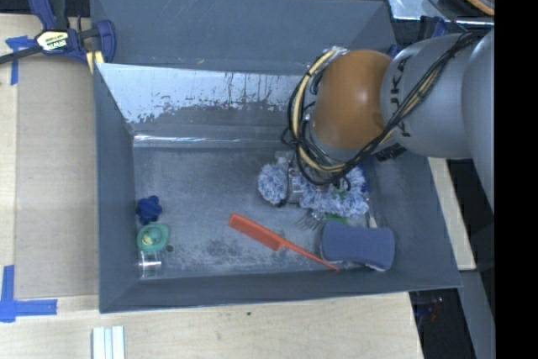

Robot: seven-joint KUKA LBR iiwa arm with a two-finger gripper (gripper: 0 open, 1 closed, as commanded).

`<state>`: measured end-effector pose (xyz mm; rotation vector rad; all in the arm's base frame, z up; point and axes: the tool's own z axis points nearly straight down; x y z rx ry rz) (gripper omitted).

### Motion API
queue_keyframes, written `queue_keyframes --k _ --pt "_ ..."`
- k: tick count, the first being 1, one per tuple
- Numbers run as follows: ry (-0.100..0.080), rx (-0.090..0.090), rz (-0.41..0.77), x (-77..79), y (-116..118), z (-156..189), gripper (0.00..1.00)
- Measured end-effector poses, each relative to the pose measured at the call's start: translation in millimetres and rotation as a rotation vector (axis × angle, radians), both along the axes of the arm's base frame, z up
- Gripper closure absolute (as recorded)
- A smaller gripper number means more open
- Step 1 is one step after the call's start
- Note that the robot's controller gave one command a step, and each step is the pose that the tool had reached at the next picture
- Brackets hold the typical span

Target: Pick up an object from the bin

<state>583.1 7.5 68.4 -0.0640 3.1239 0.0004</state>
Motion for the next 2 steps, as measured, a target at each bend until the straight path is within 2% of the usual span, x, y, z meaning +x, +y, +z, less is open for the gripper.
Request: queue_keyframes --k 2 --pt "0.0 0.0 -0.001 -0.5 0 12 1.0"
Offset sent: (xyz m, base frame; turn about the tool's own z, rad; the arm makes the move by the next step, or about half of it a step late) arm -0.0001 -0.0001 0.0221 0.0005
